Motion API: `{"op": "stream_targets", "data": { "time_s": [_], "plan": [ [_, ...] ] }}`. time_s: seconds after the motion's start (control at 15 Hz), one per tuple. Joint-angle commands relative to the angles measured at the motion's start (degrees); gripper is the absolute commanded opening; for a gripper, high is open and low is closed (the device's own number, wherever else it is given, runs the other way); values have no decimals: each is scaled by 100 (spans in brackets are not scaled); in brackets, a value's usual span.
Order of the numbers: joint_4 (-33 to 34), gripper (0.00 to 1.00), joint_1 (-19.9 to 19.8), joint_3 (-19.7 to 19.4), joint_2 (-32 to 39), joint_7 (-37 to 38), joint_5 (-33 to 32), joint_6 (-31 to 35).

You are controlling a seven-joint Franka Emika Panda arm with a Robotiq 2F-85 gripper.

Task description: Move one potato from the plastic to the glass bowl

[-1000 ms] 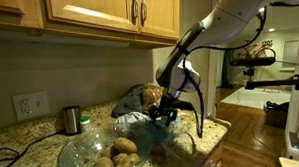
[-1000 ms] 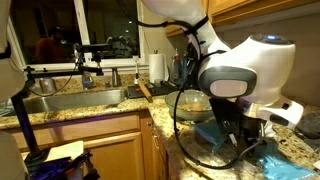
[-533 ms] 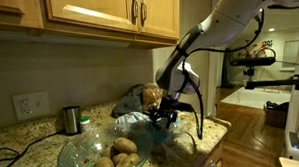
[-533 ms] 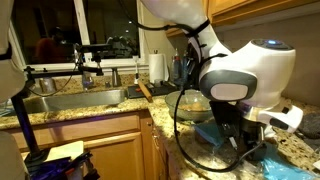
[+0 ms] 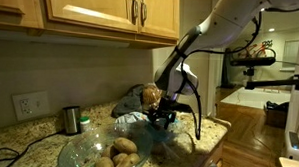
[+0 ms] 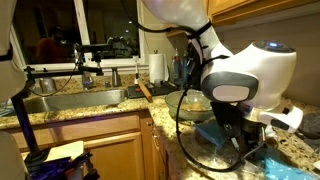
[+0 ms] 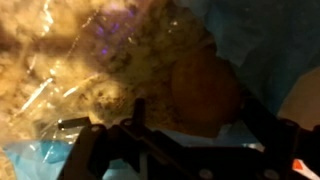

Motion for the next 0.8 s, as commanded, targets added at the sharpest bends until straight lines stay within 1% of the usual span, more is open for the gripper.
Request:
{"op": "stream_targets", "data": {
  "time_s": [0.0,0.73],
  "plan": [
    [103,100,-93,65,16,-92,-1,-76],
    [122,100,-74,45,22,-74,-44,-71]
  ]
}}
